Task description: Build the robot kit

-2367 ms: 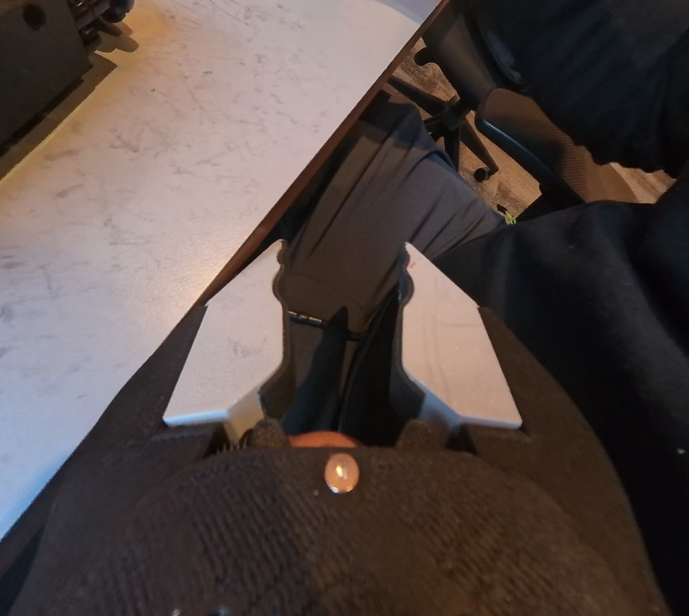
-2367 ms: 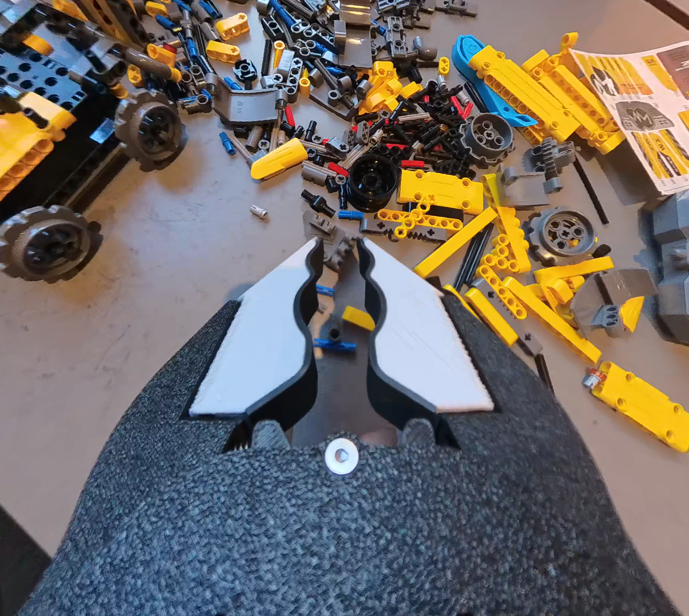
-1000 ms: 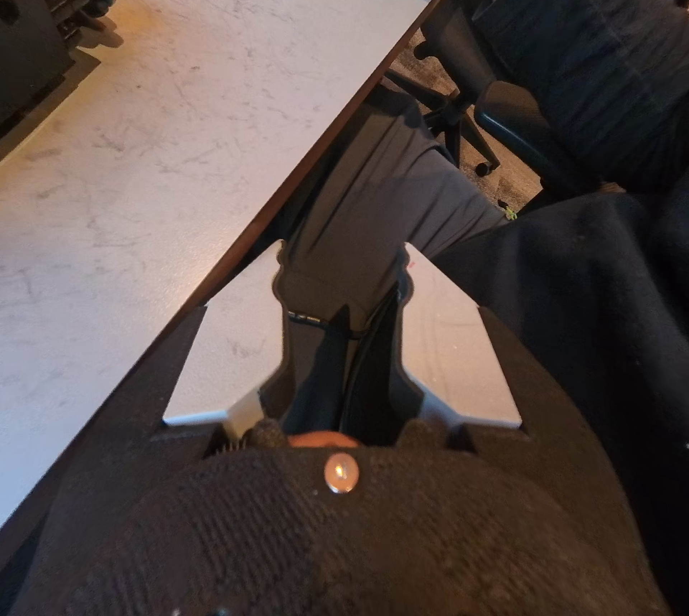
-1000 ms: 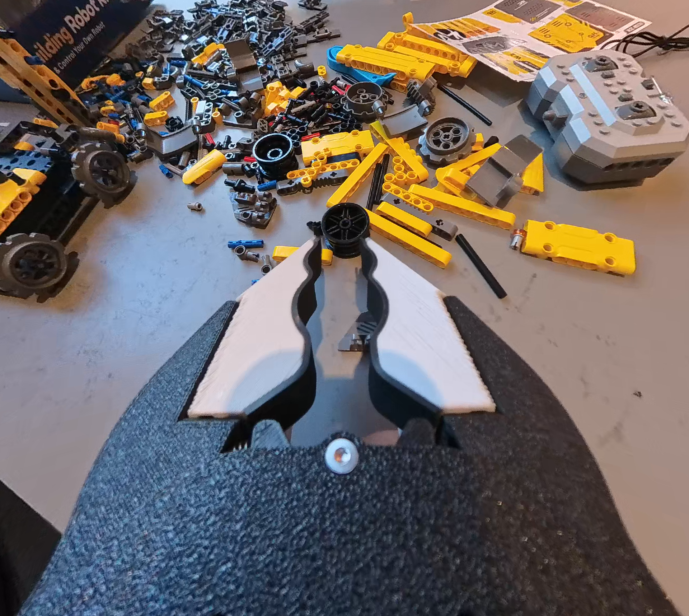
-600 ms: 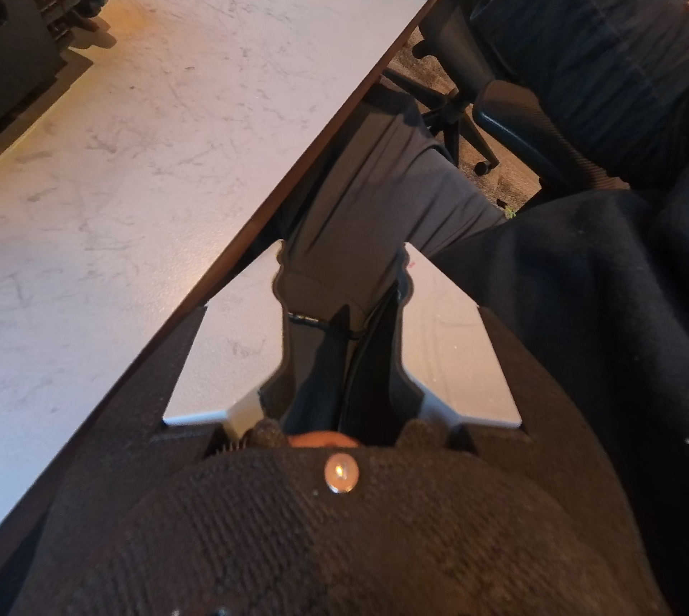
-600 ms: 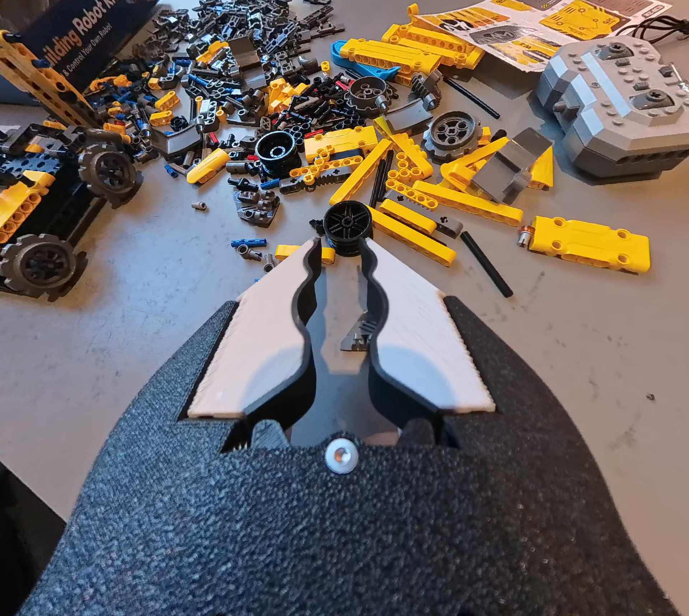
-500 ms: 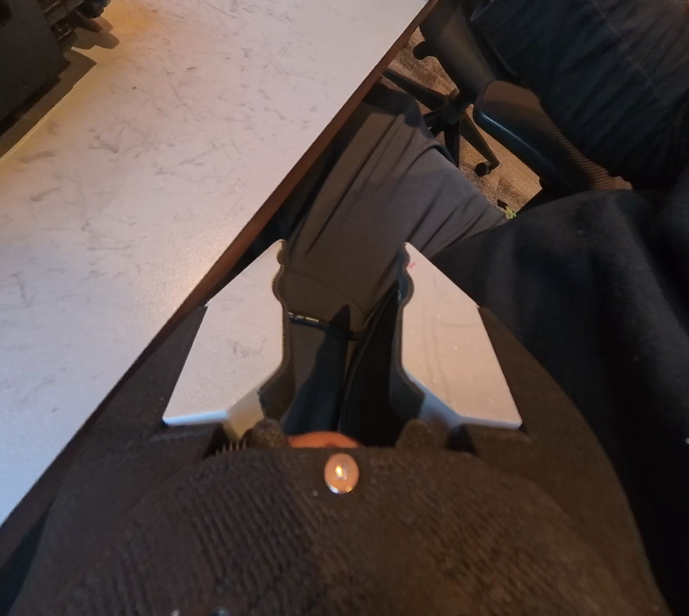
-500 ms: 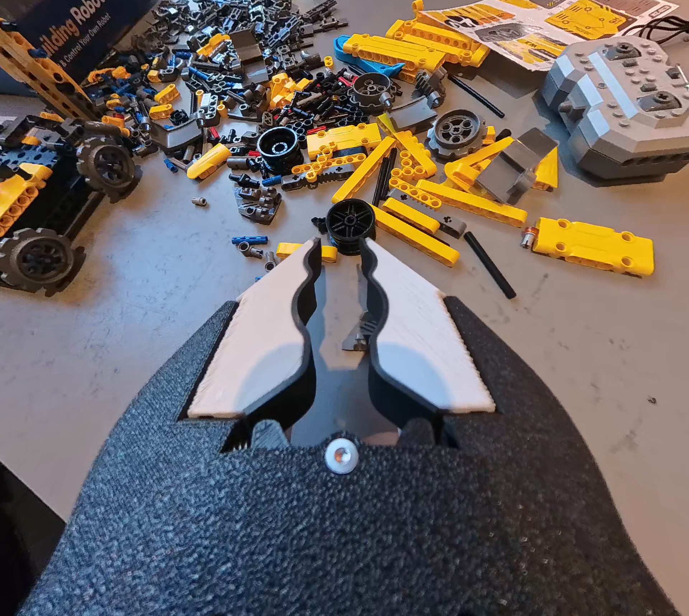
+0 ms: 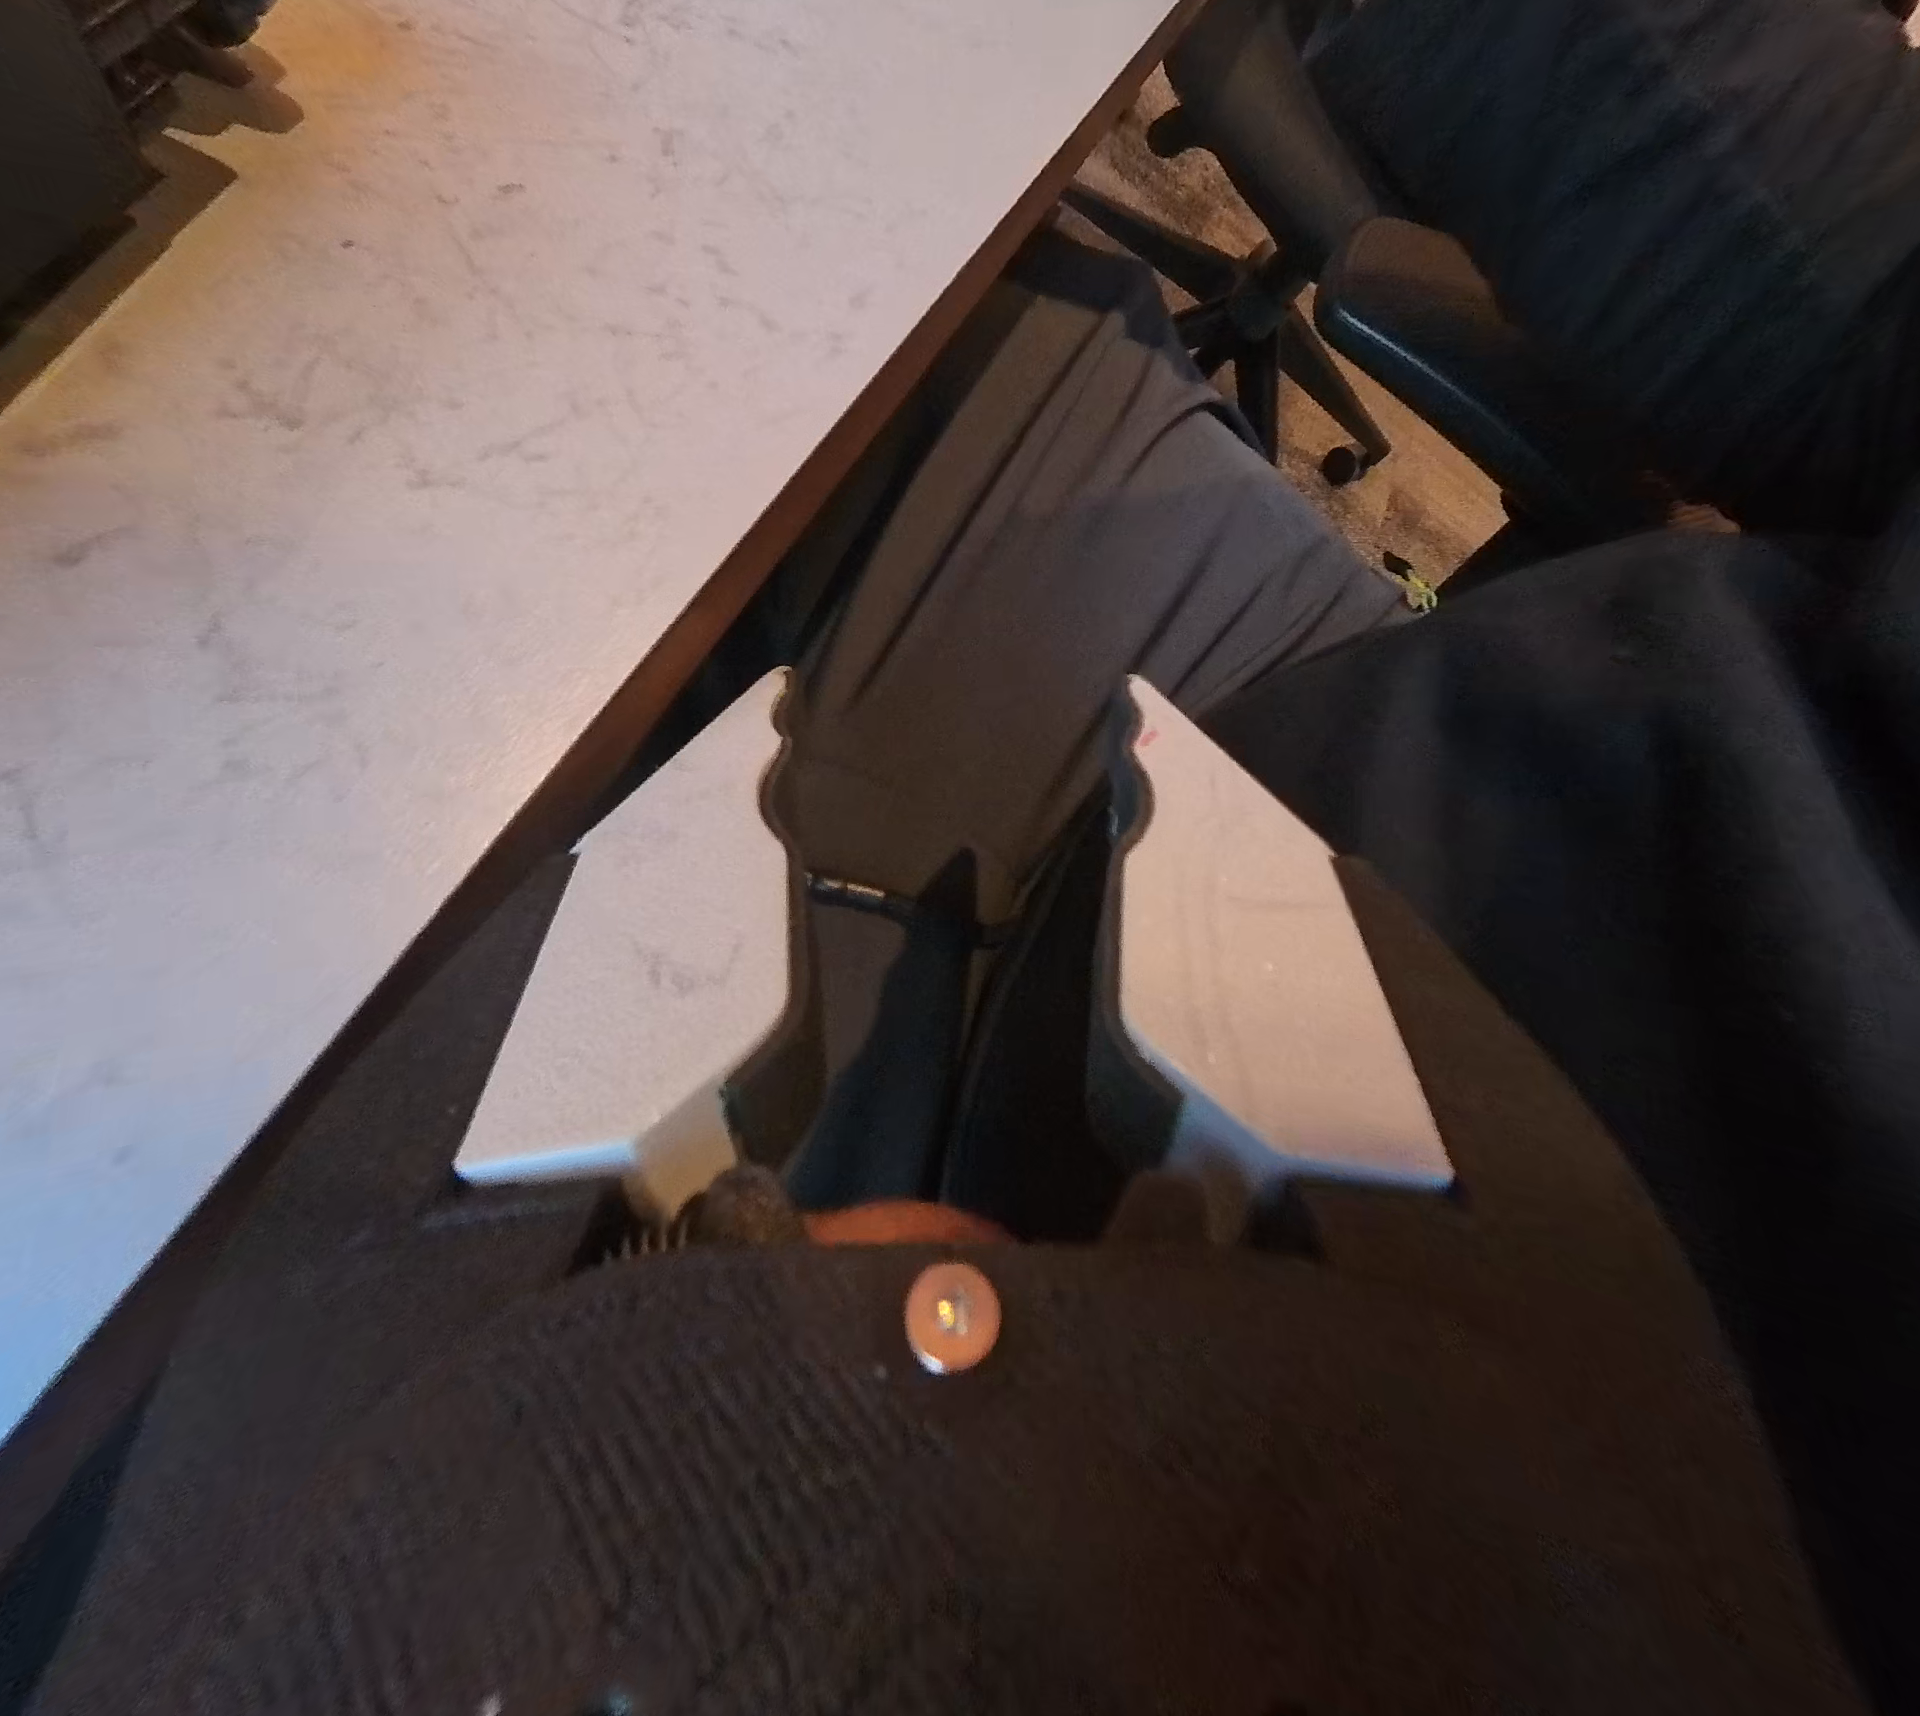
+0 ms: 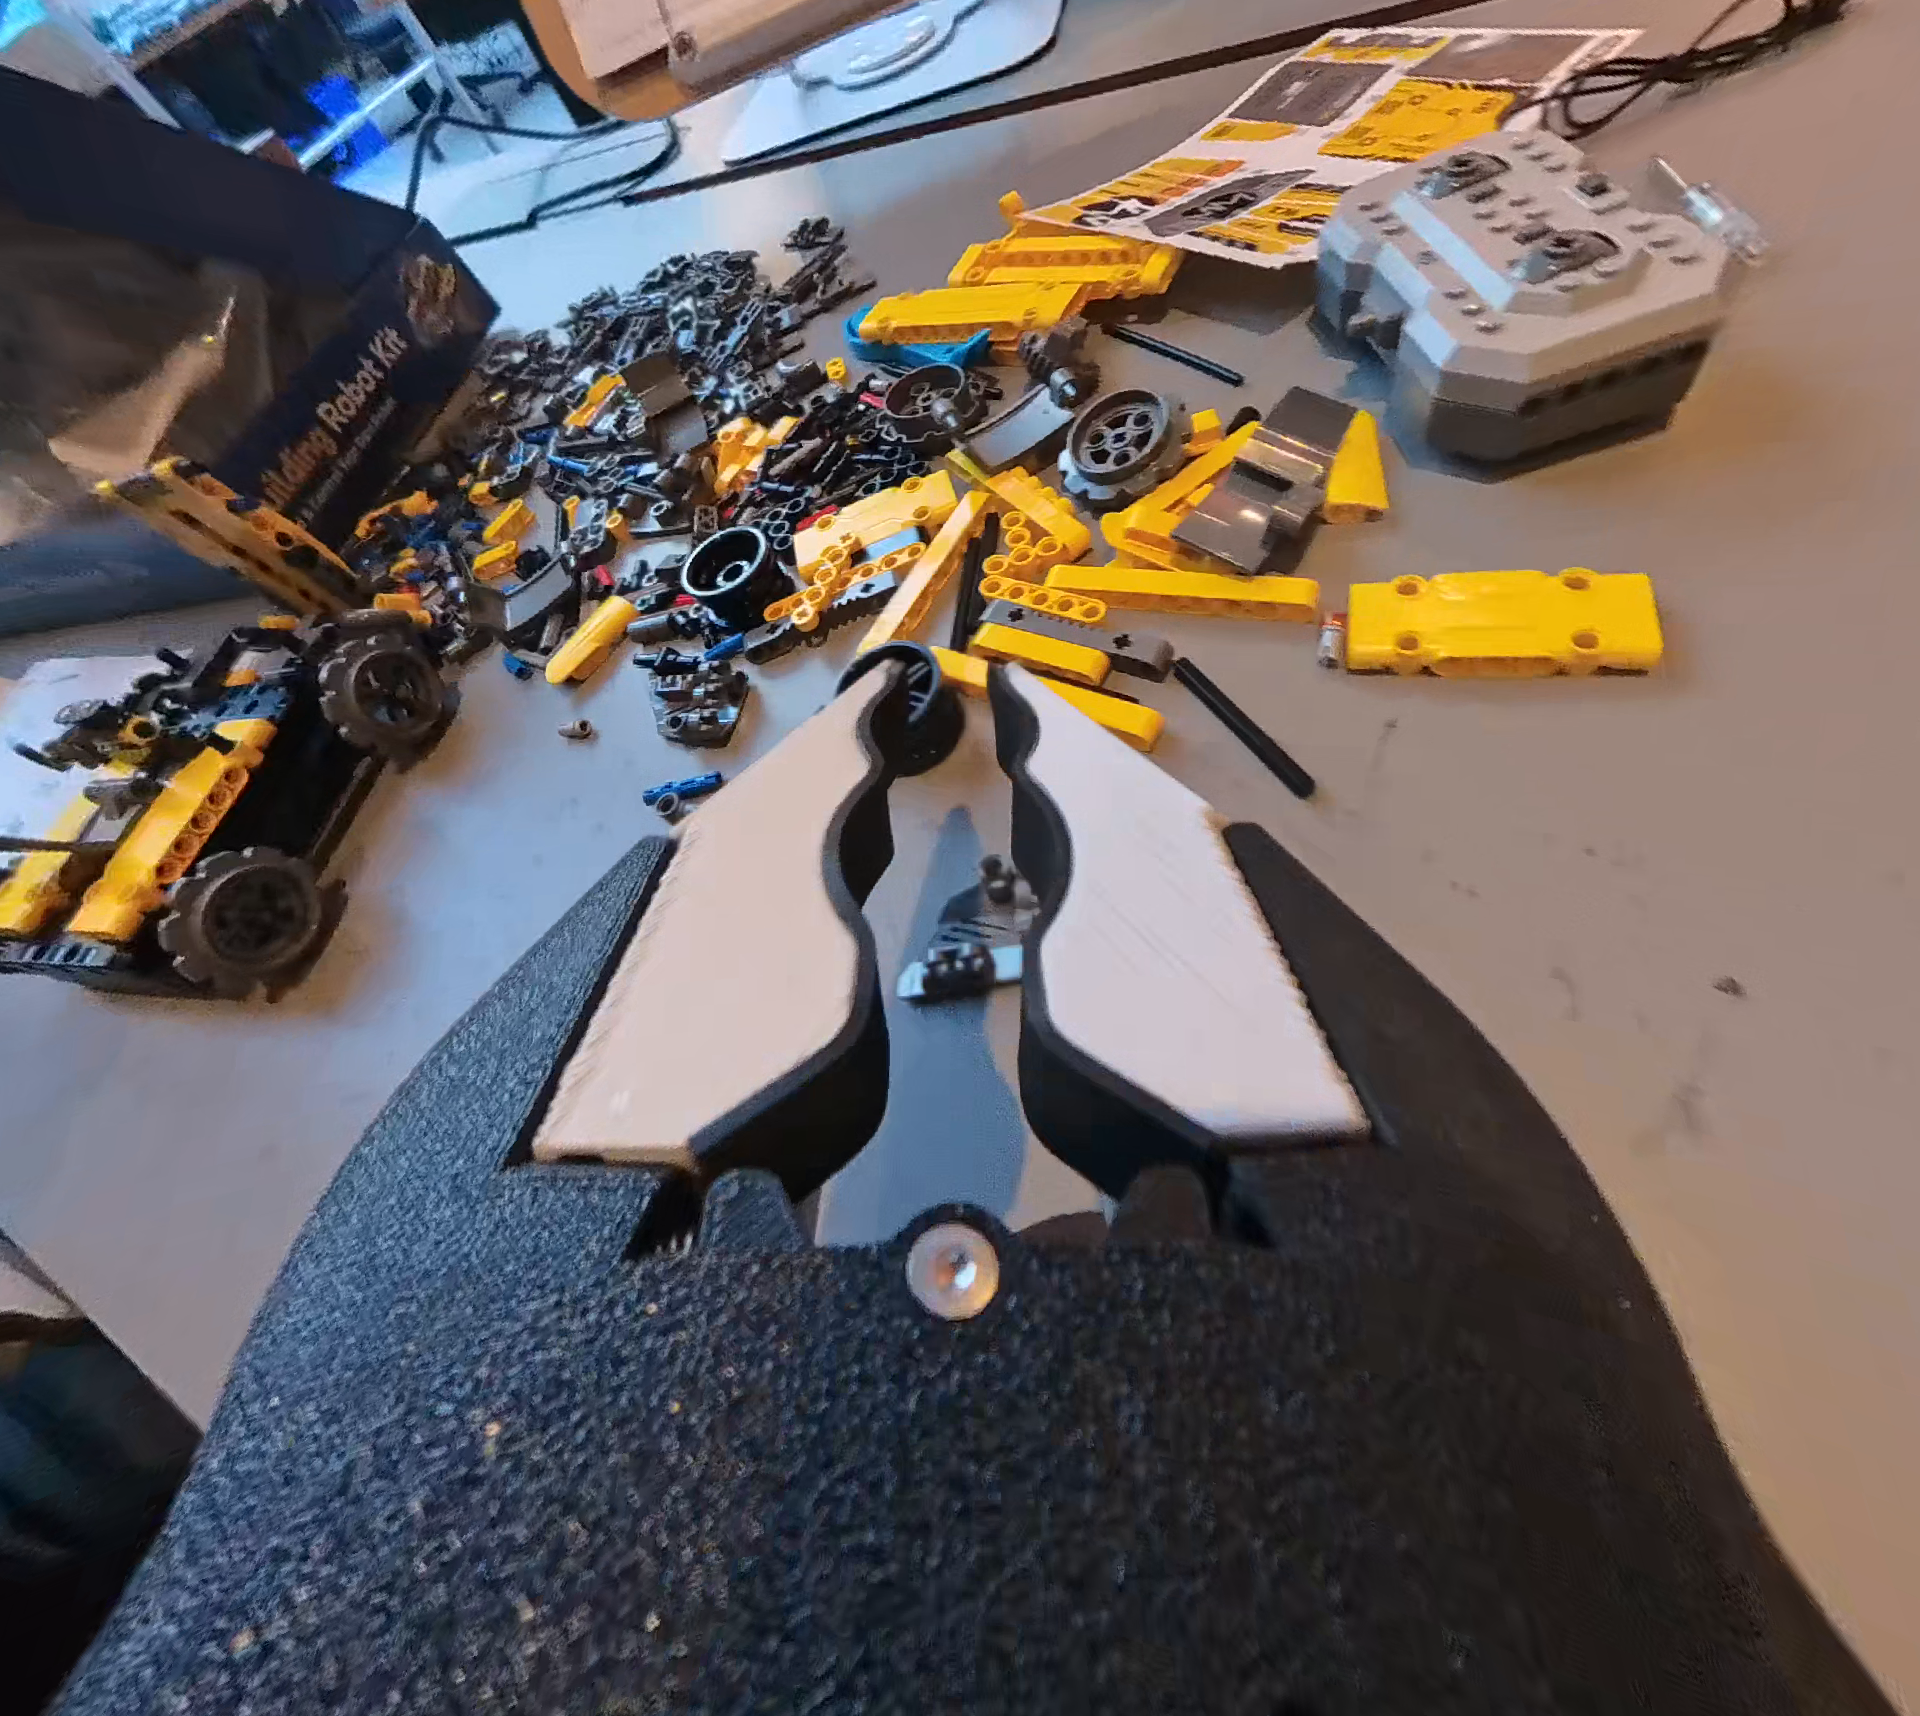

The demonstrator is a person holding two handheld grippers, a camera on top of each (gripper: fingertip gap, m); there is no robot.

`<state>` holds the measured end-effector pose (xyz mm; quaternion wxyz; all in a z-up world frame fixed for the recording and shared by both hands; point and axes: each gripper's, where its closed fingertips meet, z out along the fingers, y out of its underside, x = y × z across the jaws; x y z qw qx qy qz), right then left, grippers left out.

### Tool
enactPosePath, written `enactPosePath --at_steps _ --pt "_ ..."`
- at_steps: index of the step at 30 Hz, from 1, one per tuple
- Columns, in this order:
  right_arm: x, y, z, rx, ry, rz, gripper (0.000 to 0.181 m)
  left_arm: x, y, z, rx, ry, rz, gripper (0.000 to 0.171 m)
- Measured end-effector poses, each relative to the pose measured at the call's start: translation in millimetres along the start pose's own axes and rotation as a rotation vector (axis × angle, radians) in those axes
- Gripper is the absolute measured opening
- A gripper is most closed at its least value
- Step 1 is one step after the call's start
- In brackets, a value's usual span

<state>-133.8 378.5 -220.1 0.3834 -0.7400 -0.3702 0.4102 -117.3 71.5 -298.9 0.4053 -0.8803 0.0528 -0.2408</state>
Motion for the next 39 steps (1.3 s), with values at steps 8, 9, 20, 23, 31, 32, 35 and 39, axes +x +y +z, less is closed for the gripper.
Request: enactPosePath --at_steps 8,9,20,23,31,32,35,39 --pt "21.9 22.4 -14.2 -0.147 0.105 -0.151 0.02 0.5 0.3 0.2 0.0 0.003 -0.003 0.057" --pt "22.4 27.0 -14.9 -0.175 0.107 -0.167 0.02 1.2 0.8 0.5 -0.002 0.003 0.001 0.057" --pt "16.3 46.8 -17.6 -0.282 0.052 -0.233 0.02 -2.2 2.6 6.7 -0.018 -0.016 0.005 0.057" --pt "19.6 46.5 -16.0 -0.291 0.054 -0.245 0.02 -2.1 3.5 10.3 -0.025 -0.011 0.004 0.058" --pt "15.3 52.5 -8.2 -0.342 0.022 -0.301 0.007 9.2 4.9 22.4 -0.037 0.051 0.025 0.058" --pt "13.3 50.9 -8.1 -0.328 0.032 -0.331 0.007 9.5 5.2 23.9 -0.039 0.055 0.025 0.058" --pt "4.2 47.1 -8.8 -0.284 0.046 -0.399 0.007 10.3 5.2 27.3 -0.041 0.066 0.023 0.058" --pt "-0.9 38.4 -11.7 -0.214 0.09 -0.466 0.007 10.7 3.8 29.7 -0.04 0.075 0.024 0.058"
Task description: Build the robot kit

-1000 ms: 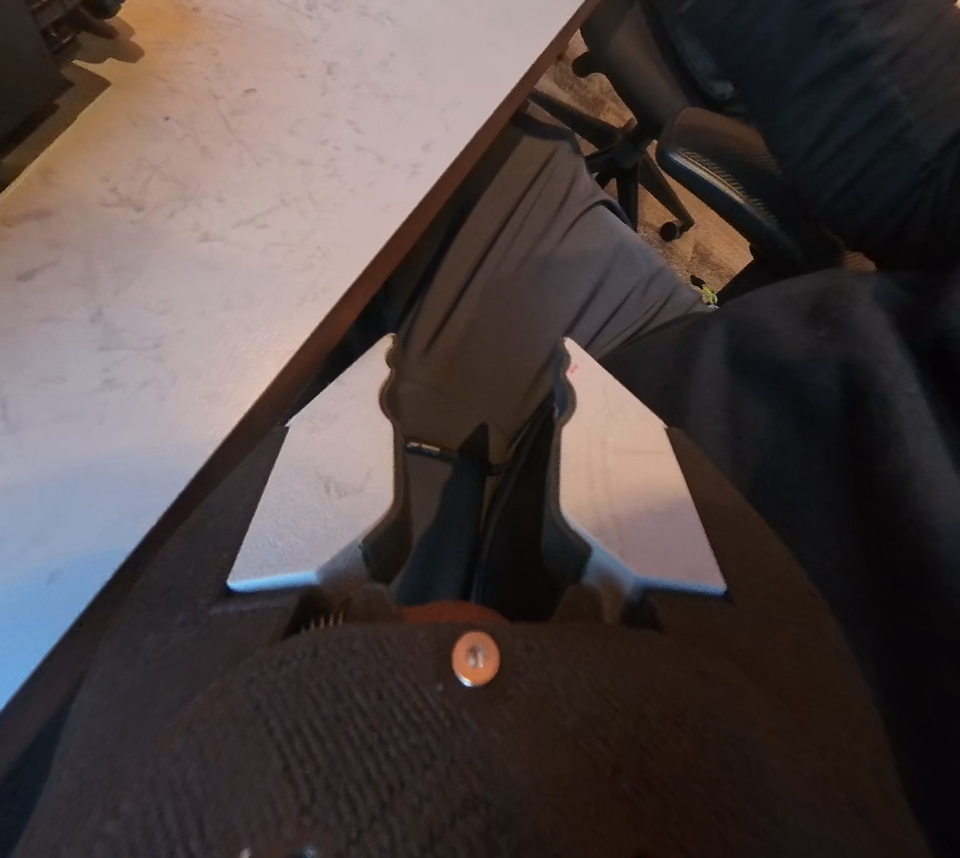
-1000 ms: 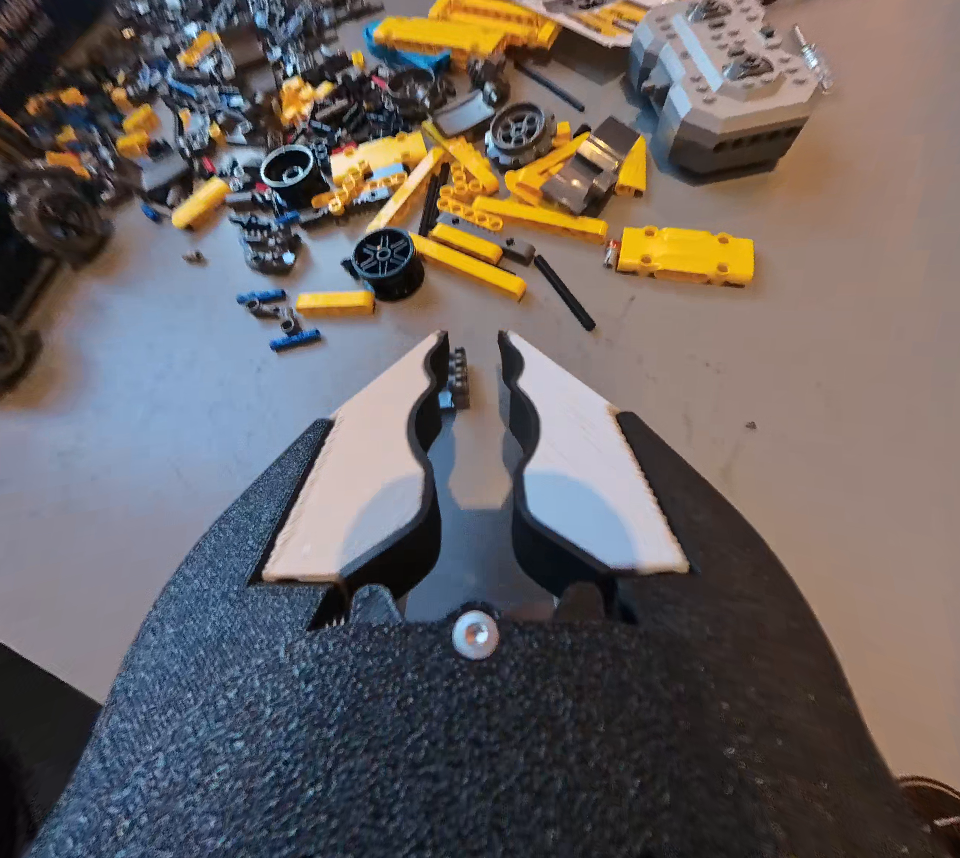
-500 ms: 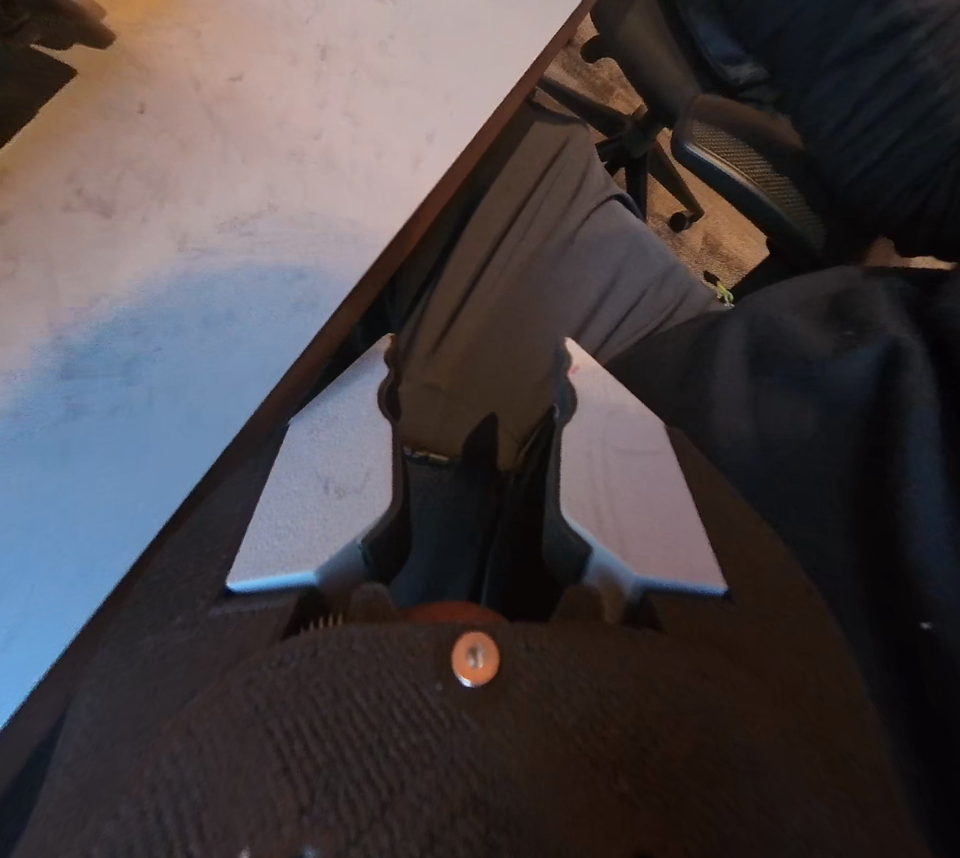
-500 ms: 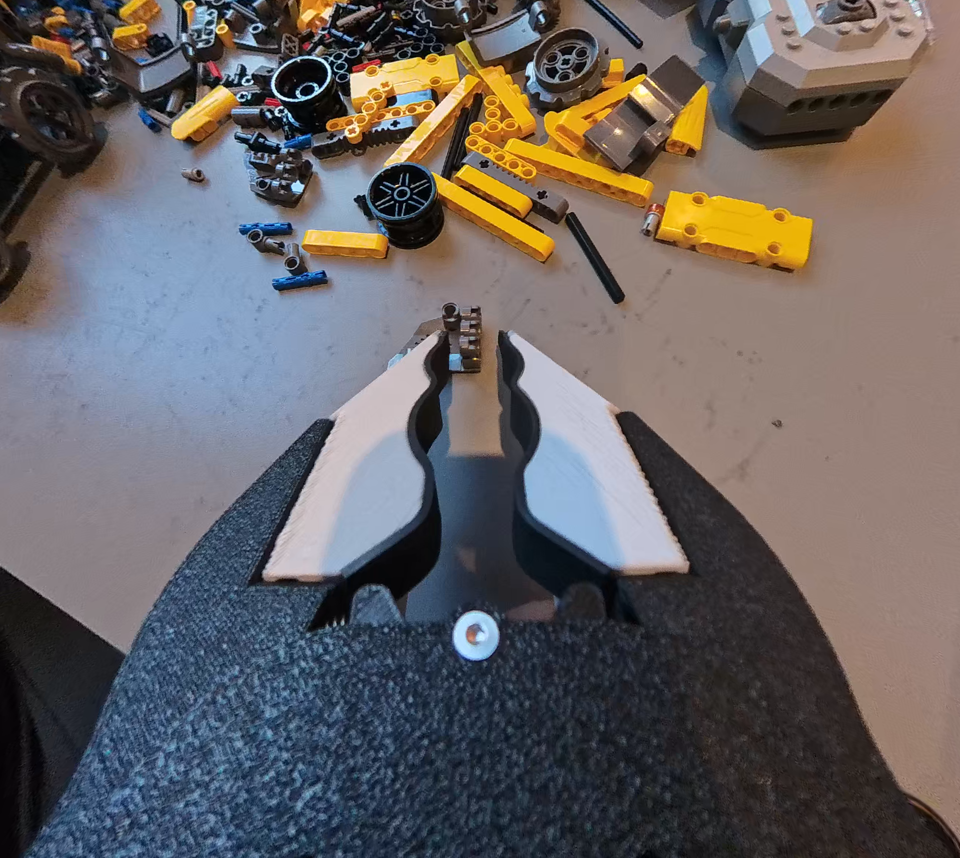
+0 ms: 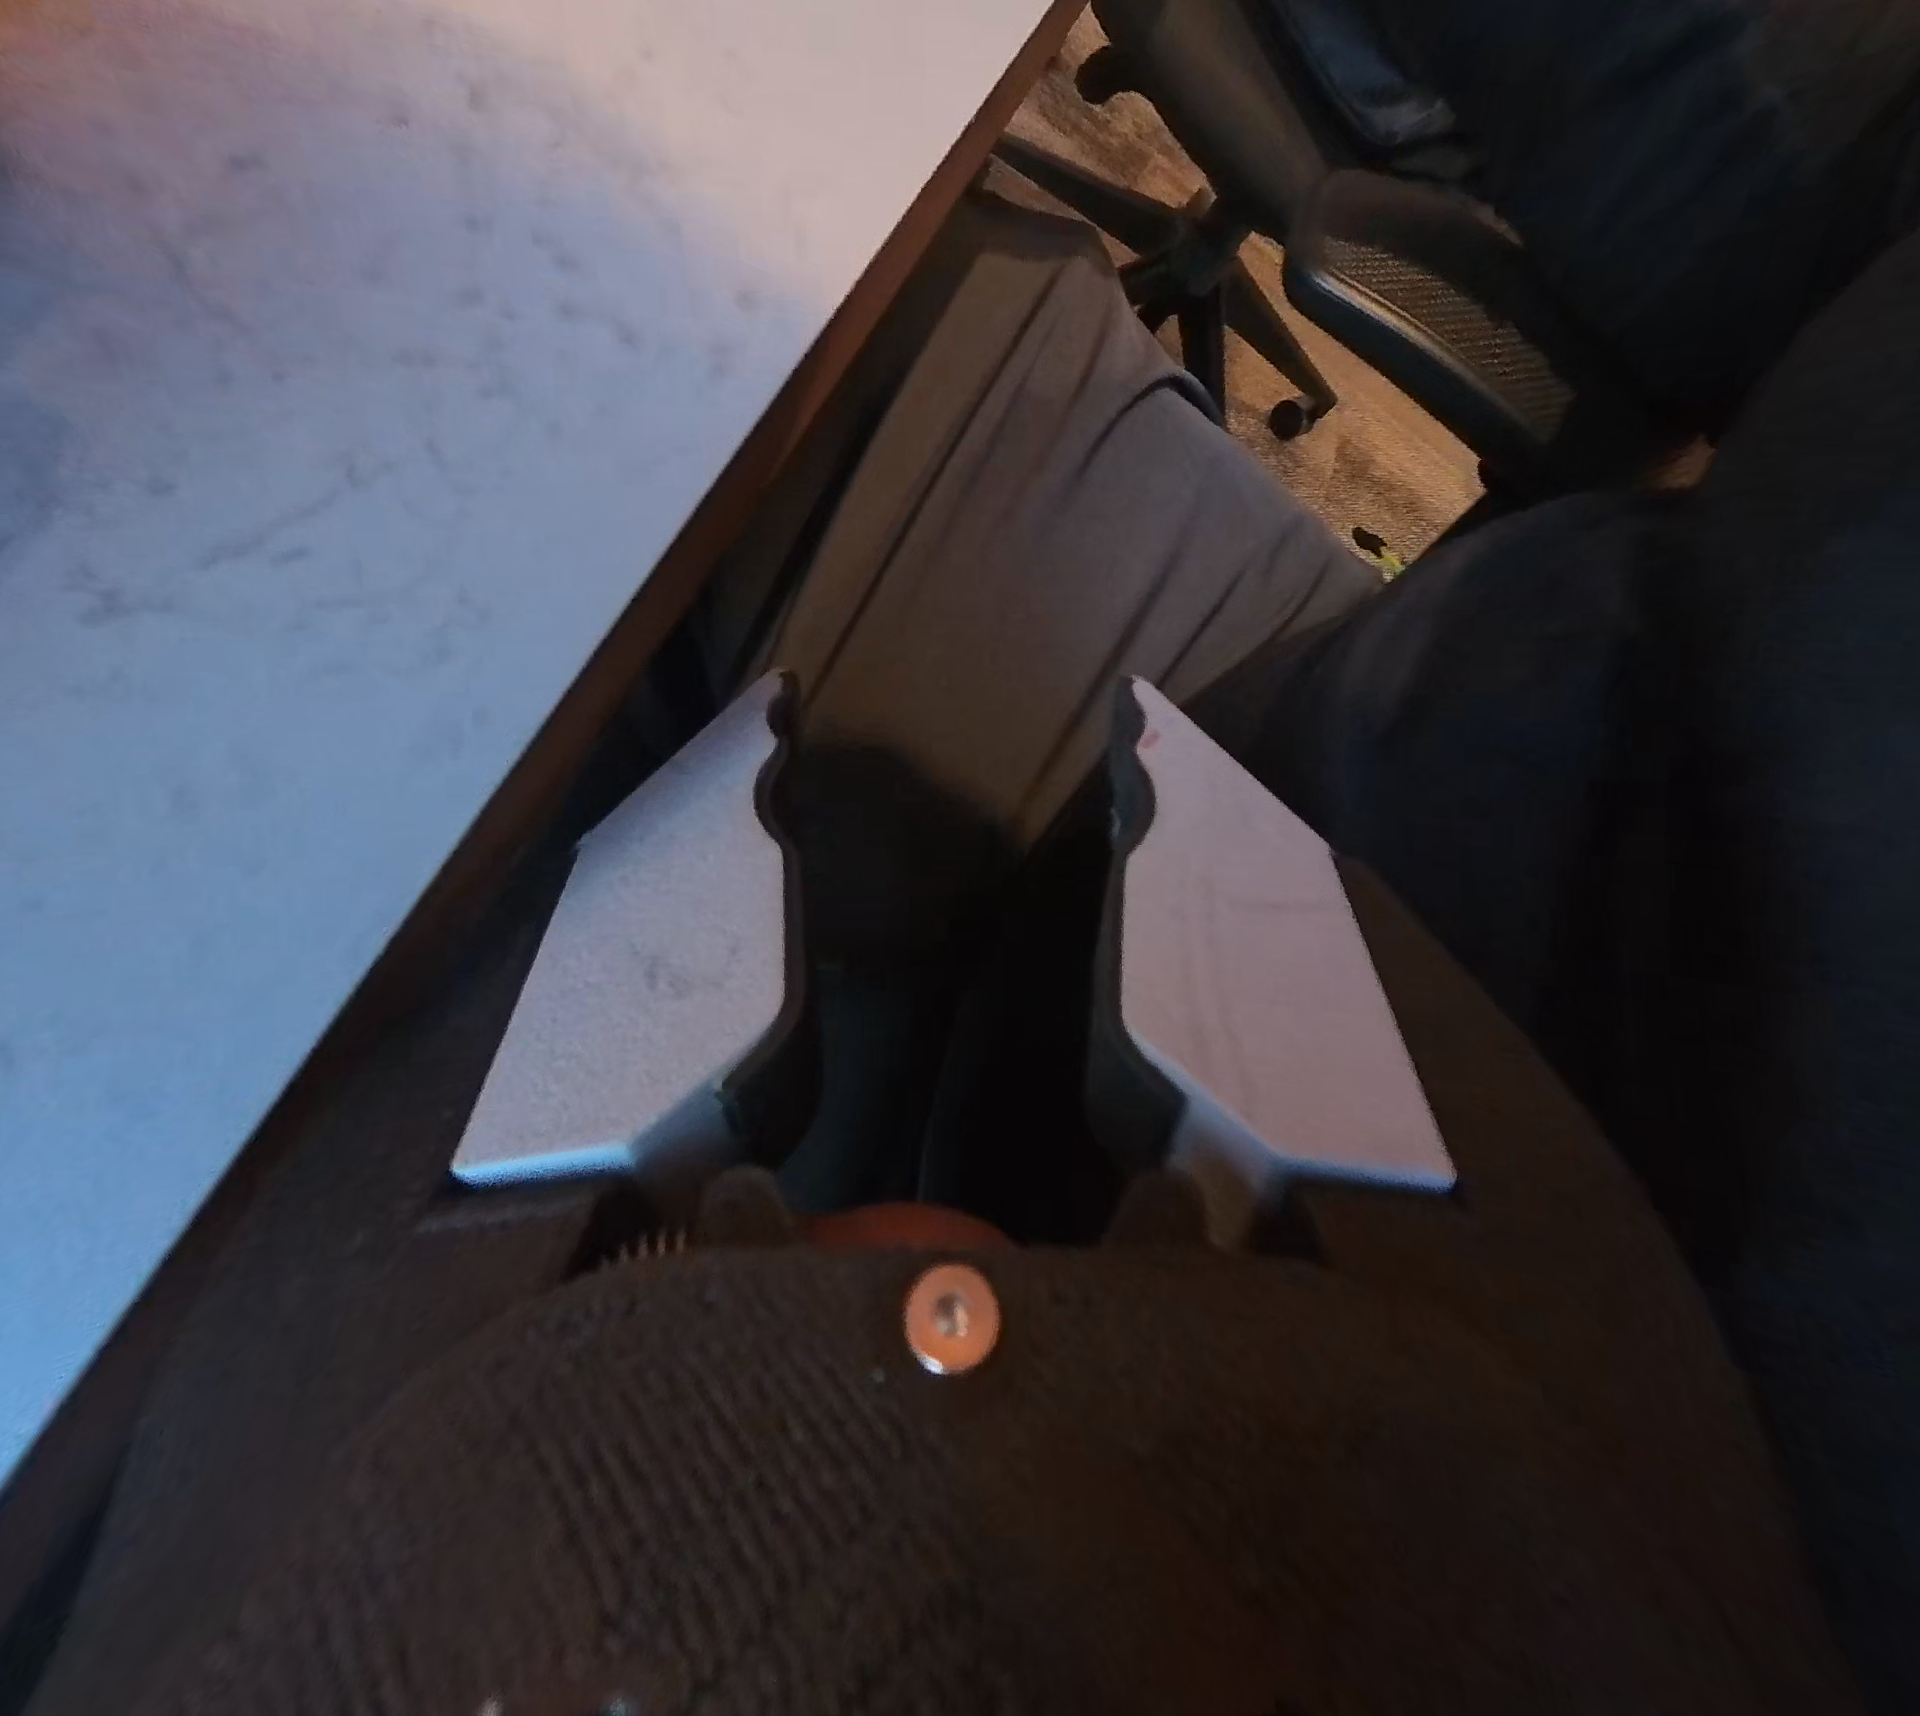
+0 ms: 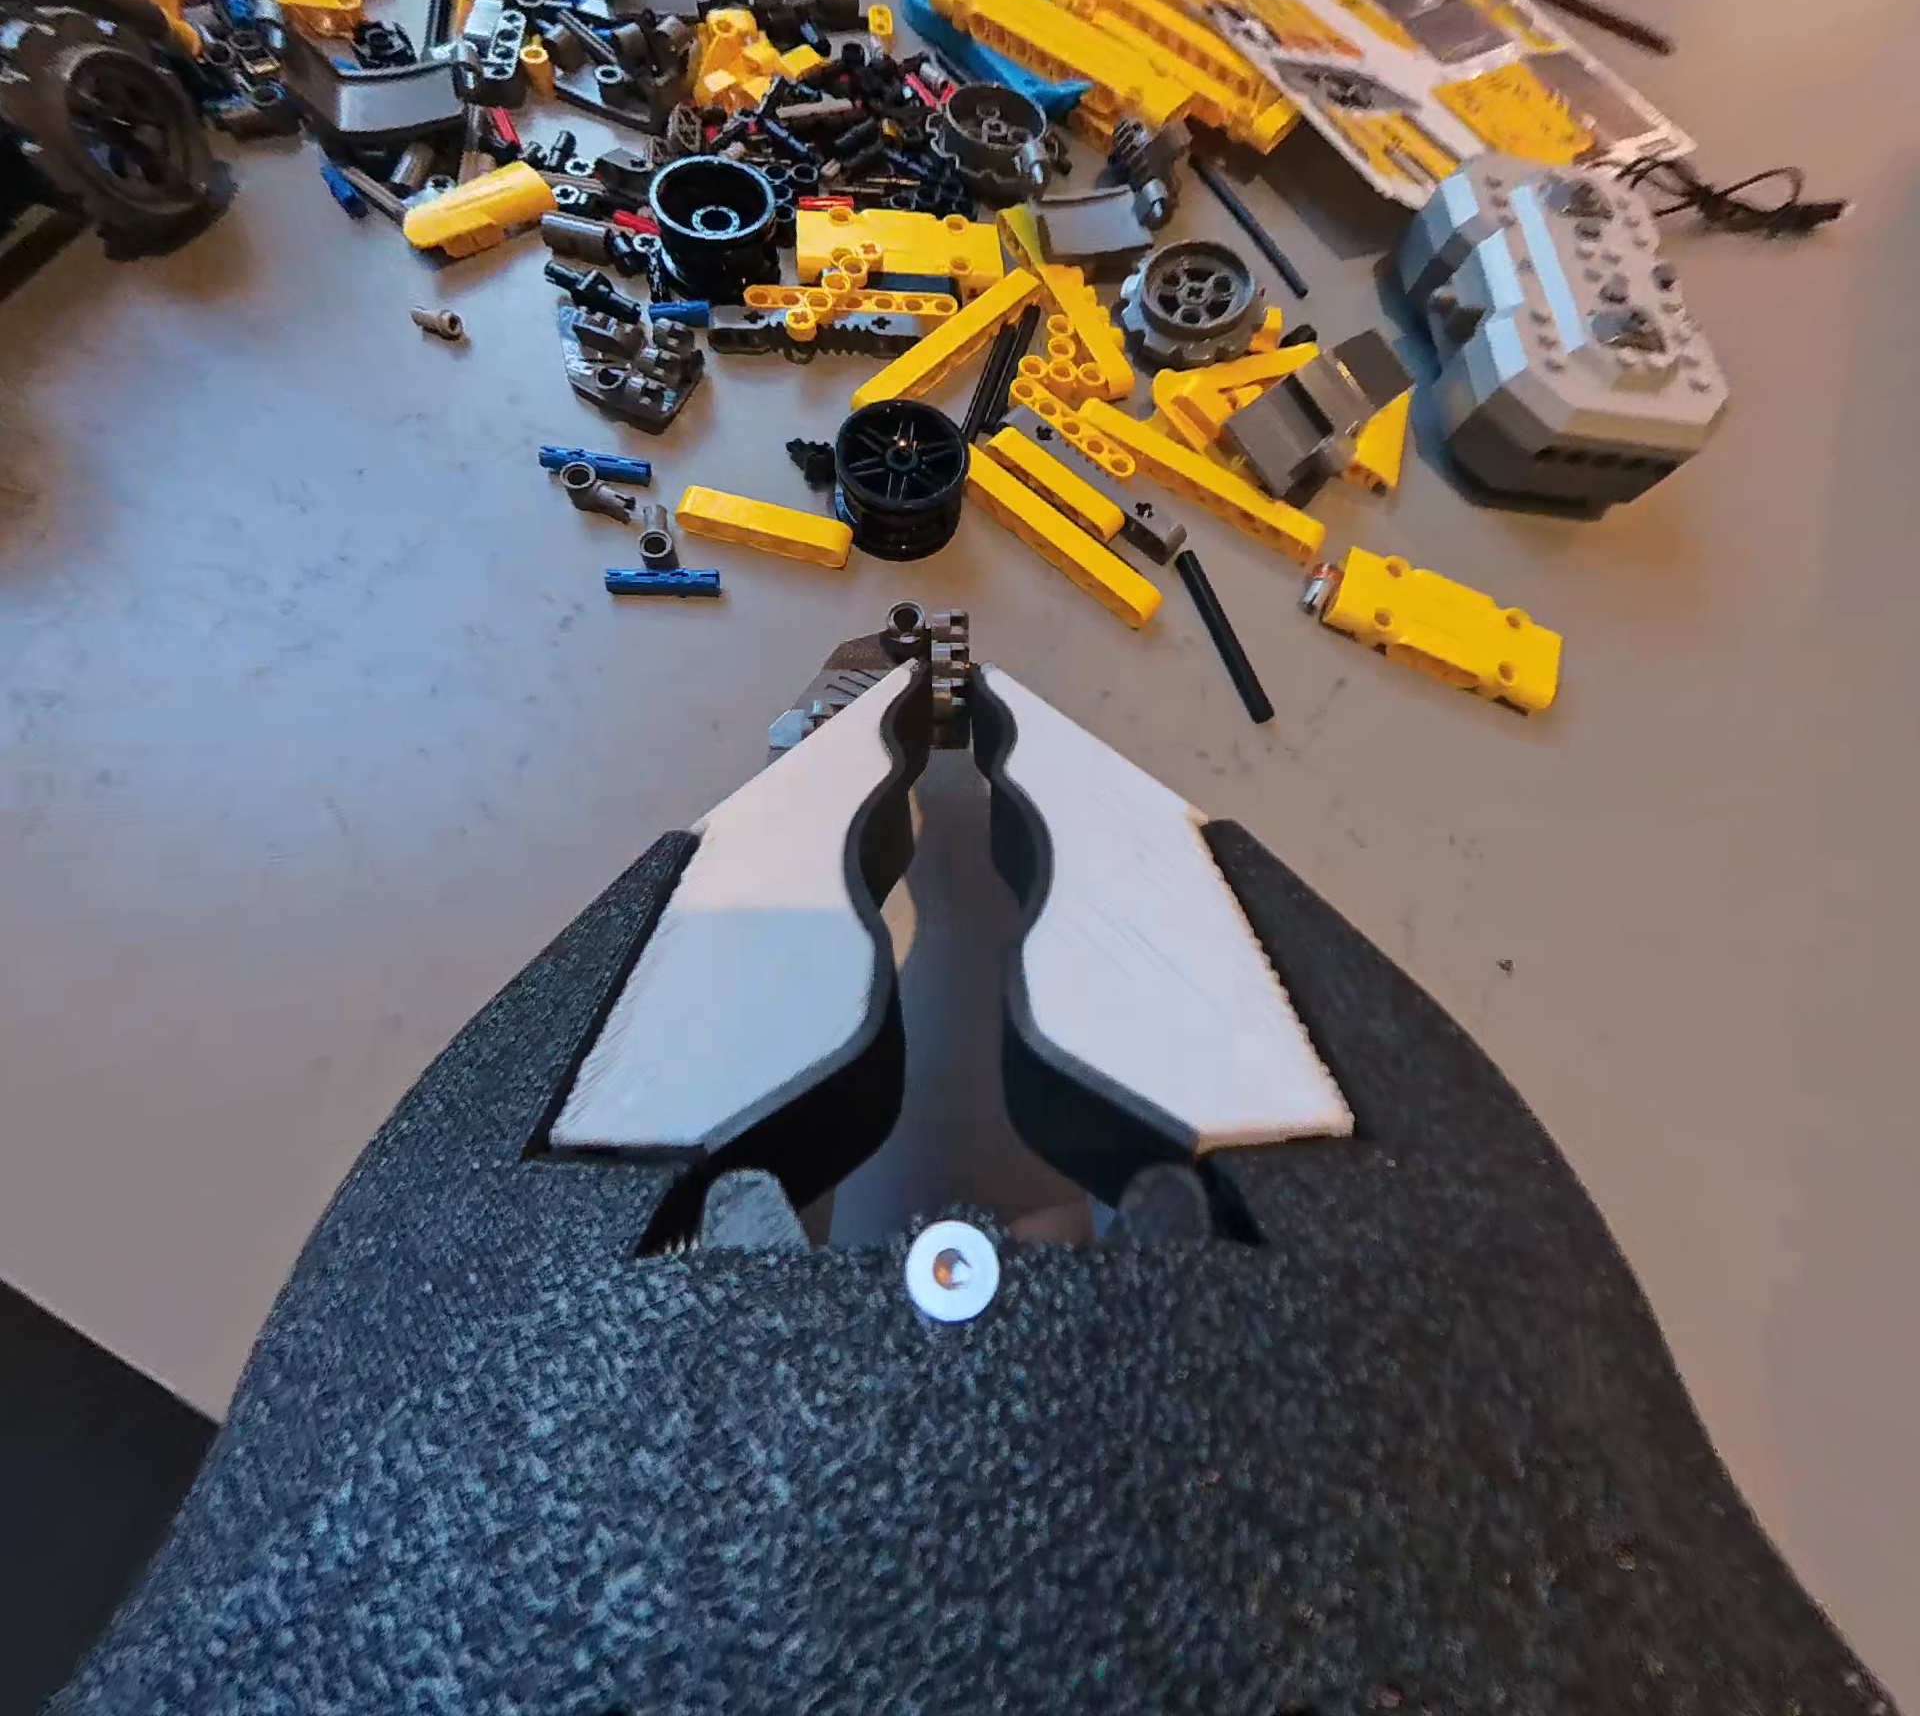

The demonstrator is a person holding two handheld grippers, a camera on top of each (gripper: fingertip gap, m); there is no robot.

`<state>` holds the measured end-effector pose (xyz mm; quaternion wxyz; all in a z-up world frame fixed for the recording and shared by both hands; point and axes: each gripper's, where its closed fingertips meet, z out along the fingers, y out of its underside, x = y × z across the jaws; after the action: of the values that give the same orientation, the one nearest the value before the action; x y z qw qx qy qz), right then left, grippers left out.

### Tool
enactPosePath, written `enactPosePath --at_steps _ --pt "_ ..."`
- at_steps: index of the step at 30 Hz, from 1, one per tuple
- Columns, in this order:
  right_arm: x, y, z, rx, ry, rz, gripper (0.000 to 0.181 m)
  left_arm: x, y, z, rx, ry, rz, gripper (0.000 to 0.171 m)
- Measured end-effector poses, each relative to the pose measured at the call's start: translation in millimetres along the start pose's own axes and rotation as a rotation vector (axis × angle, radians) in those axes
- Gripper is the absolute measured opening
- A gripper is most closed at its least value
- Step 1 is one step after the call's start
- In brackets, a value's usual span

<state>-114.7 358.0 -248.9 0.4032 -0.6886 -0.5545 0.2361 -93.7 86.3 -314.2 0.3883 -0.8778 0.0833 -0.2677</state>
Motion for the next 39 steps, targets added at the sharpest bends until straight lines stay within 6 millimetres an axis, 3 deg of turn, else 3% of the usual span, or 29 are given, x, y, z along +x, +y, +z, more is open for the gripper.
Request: enactPosePath --at_steps 9,16,24,29,33,39 --pt "-5.1 -1.5 -6.4 0.02 0.055 -0.079 0.007 0.3 -1.5 1.7 -0.003 0.009 0.006 0.058" --pt "-5.2 12.9 1.5 -0.078 -0.011 -0.004 0.007 2.6 -3.5 -1.4 0.008 0.005 0.016 0.058" --pt "-6.2 16.3 3.7 -0.104 -0.047 0.036 0.011 -1.3 -3.5 -8.2 0.027 0.002 -0.01 0.058" --pt "-6.7 -8.7 1.4 -0.026 -0.01 0.026 0.016 -2.4 -5.8 -11.2 0.04 0.006 -0.023 0.058" --pt "-27.0 -39.0 10.8 0.026 -0.068 -0.024 0.016 -1.3 -7.1 -10.5 0.039 0.011 -0.017 0.058" --pt "-52.7 -49.3 25.4 0.037 -0.129 -0.026 0.016 -0.6 -6.2 -14.3 0.031 -0.008 0.011 0.058"
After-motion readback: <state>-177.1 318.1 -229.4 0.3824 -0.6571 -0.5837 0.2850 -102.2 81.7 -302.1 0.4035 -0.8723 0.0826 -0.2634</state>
